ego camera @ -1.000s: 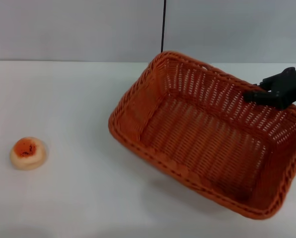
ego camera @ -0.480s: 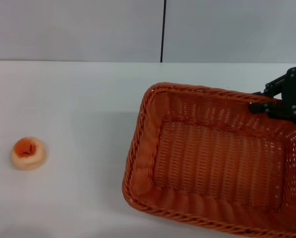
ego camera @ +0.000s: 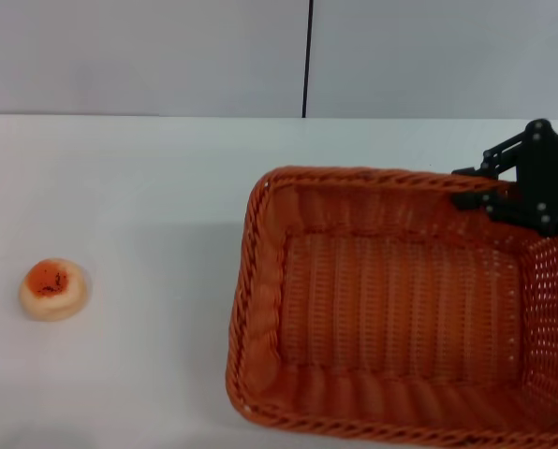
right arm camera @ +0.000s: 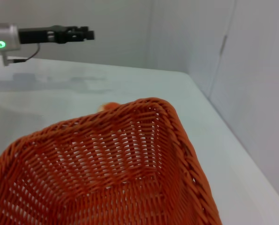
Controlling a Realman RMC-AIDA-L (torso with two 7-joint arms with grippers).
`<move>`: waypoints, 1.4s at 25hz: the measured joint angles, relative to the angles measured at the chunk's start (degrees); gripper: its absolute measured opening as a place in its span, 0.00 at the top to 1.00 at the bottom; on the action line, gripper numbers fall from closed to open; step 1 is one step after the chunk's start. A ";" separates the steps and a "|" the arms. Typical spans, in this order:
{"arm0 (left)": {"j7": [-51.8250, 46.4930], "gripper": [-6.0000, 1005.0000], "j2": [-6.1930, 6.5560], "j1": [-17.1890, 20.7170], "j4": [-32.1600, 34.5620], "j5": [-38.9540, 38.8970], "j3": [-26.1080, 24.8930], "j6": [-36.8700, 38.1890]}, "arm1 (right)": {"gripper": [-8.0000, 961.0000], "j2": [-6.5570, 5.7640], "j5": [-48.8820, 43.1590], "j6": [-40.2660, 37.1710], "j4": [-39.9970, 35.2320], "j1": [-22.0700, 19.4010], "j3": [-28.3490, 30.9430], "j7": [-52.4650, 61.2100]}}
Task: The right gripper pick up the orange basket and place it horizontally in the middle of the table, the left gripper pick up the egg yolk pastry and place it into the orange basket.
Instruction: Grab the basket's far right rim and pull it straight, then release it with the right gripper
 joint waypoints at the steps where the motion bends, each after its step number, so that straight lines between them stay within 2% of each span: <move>1: 0.00 0.21 0.00 0.14 0.00 0.01 0.02 0.07 | 0.82 -0.08 -0.04 0.00 0.27 0.07 -0.41 -0.25; 27: 0.00 0.21 0.03 0.63 0.82 0.82 0.30 0.89 | 0.82 -0.50 -0.97 4.15 -0.85 0.15 -1.75 -2.37; 35: 0.00 0.21 0.00 -0.09 0.80 1.09 0.30 1.03 | 0.82 -0.77 -0.98 5.40 3.07 2.15 -2.13 -2.80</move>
